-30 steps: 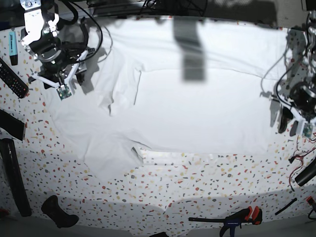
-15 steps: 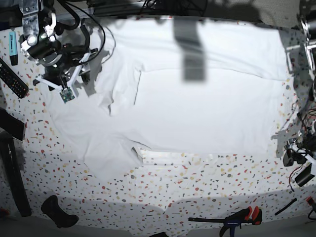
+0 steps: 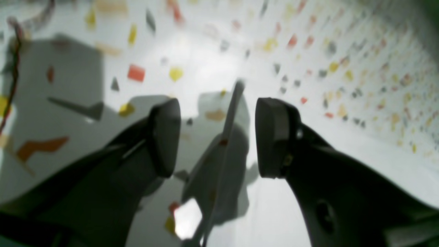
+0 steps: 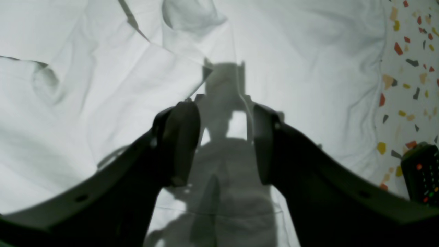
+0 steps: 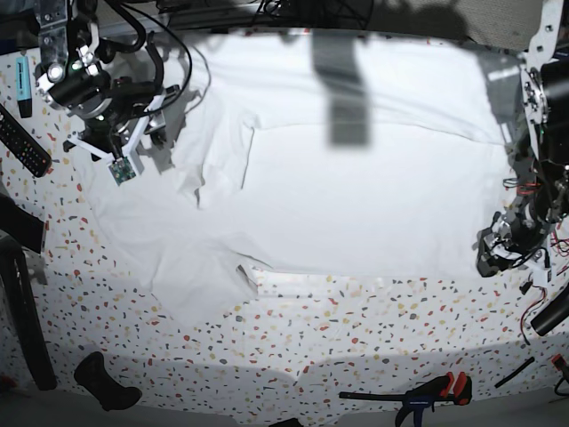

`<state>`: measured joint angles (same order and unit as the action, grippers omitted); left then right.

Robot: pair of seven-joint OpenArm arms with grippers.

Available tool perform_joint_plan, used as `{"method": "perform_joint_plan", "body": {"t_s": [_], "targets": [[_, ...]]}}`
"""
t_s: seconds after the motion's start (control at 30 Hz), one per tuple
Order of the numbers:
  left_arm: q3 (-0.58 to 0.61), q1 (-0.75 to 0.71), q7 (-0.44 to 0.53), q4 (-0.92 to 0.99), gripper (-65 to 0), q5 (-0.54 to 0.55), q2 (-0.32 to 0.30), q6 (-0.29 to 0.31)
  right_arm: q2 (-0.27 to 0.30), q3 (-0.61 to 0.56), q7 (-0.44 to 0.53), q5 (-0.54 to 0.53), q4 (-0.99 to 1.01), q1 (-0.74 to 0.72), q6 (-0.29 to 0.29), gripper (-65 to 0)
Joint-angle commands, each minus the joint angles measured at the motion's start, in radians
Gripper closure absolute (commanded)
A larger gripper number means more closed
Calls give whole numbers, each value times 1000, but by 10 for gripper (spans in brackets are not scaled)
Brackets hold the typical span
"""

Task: Fold the T-shirt properly

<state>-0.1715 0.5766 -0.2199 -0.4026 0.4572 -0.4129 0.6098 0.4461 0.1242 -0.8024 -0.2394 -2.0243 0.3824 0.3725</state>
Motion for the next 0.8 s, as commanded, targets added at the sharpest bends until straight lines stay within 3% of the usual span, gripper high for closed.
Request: {"method": "perform_joint_plan", "body": {"t_s": [0.0,0.07,0.4,0.57,0.77], "targets": [[-4,35,5,-14,-337,-34,-10,6,11,7,17,-8,-21,-5,5,-284],[-4,36,6,-14,-337,-73,0,5,11,7,21,-8,-21,-5,5,-284],[-4,5,-16,-14,-337,-72,82,6,11,7,19,-8,-21,-5,5,-284],[-4,5,-21,-14,-333,-72,103,51,11,7,19,-7,-21,-5,5,-284],[-4,6,-13,-14,-216,-71,95,54,11,7,23,-7,-21,-5,6,-284]]}}
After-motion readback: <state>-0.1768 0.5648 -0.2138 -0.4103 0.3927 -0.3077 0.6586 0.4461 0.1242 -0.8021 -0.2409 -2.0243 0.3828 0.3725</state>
